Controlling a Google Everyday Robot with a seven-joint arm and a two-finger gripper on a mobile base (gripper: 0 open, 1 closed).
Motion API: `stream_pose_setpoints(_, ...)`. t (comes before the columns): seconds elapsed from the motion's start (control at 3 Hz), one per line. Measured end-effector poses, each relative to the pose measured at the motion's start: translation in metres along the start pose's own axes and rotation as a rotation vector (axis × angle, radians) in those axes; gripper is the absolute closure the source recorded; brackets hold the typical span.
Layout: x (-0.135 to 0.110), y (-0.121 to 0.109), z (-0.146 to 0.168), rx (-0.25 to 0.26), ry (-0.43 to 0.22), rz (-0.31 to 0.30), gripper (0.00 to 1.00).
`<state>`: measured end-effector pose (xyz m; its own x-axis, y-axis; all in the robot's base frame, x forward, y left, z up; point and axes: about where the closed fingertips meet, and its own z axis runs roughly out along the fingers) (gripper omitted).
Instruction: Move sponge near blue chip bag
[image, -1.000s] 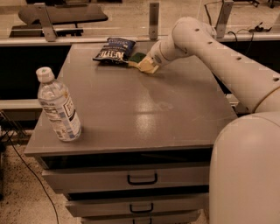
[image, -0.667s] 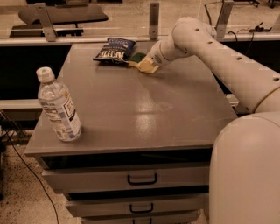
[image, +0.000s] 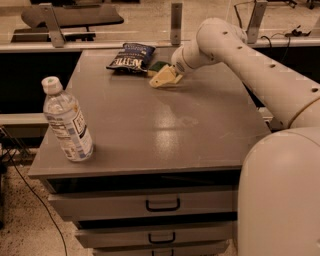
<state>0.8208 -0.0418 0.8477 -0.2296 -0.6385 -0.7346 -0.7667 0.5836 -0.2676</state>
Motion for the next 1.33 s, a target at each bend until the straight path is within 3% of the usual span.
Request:
stream_pose_setpoints(0.33, 0.000, 0.000, 0.000, 0.000, 0.000, 0.000, 0.00)
stream_pose_setpoints(0.67, 0.003, -0.009, -0.031, 0.003, -0.066, 0.020, 0.00)
stream_pose_setpoints(1.0, -0.021, -0.009, -0.117, 0.010, -0.276, 0.024, 0.00)
stream_pose_setpoints(1.33, -0.014, -0.015, -0.200, 0.028, -0.403, 0.053, 0.00)
